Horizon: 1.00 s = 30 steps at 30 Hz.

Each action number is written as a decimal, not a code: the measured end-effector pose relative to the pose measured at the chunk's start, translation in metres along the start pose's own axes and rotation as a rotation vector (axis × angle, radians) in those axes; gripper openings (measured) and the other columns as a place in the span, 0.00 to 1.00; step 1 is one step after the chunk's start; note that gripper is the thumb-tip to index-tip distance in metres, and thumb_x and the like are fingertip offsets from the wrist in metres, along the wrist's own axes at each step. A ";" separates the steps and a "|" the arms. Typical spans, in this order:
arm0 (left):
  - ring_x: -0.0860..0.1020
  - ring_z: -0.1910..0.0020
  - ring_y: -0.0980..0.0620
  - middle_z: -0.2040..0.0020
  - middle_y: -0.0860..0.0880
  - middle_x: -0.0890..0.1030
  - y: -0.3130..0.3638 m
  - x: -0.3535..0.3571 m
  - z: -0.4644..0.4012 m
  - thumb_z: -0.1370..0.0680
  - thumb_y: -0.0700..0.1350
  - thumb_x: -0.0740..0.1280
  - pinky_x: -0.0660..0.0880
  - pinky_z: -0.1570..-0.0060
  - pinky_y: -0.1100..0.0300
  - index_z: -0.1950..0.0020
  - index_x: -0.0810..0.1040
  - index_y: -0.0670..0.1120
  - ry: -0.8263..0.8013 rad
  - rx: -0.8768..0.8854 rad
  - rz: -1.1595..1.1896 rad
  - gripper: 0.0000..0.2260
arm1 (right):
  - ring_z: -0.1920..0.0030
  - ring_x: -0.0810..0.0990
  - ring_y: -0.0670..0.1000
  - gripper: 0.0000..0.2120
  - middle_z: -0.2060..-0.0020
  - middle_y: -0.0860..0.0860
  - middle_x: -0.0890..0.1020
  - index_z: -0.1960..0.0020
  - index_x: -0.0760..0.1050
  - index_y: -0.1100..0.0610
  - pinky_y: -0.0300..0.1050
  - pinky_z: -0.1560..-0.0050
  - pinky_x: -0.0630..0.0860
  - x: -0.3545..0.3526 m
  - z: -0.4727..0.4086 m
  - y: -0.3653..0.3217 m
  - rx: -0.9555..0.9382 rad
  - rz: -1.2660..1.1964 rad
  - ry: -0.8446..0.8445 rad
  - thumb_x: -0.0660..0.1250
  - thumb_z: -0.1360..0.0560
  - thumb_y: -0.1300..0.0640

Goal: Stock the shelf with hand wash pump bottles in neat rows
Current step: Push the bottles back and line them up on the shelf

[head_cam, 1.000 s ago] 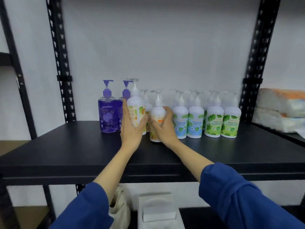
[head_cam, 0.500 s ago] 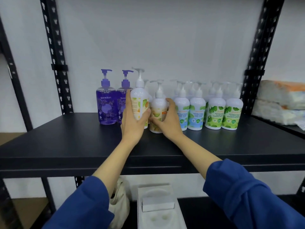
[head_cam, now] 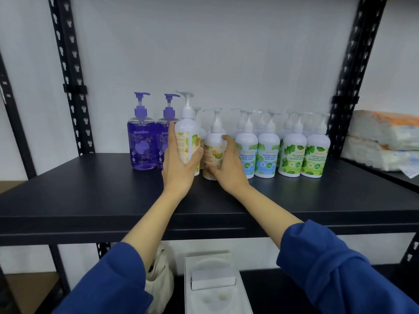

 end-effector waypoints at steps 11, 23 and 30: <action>0.73 0.37 0.48 0.31 0.51 0.69 0.001 0.000 0.000 0.26 0.58 0.67 0.75 0.43 0.42 0.24 0.46 0.61 0.002 0.000 -0.005 0.39 | 0.39 0.70 0.61 0.44 0.37 0.59 0.64 0.26 0.51 0.58 0.57 0.46 0.74 0.004 -0.007 -0.005 0.008 0.217 0.055 0.75 0.32 0.54; 0.74 0.40 0.48 0.34 0.51 0.71 -0.001 0.000 0.002 0.28 0.60 0.65 0.75 0.44 0.43 0.25 0.46 0.64 -0.005 0.003 0.002 0.38 | 0.43 0.73 0.61 0.41 0.37 0.59 0.63 0.25 0.52 0.59 0.53 0.52 0.75 0.000 -0.004 -0.009 -0.014 0.335 0.099 0.73 0.29 0.55; 0.74 0.40 0.48 0.34 0.50 0.71 -0.006 0.001 -0.002 0.24 0.54 0.68 0.74 0.46 0.50 0.24 0.47 0.60 -0.004 0.027 -0.006 0.37 | 0.46 0.73 0.61 0.40 0.39 0.59 0.63 0.27 0.55 0.58 0.56 0.54 0.76 0.003 -0.007 -0.008 0.000 0.346 0.099 0.74 0.32 0.60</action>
Point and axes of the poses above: each hand's wrist, its own z-axis away from the middle knuckle, its own x-axis out of the palm, y = z × x, the point moved 2 cm from there along -z, towards the middle knuckle
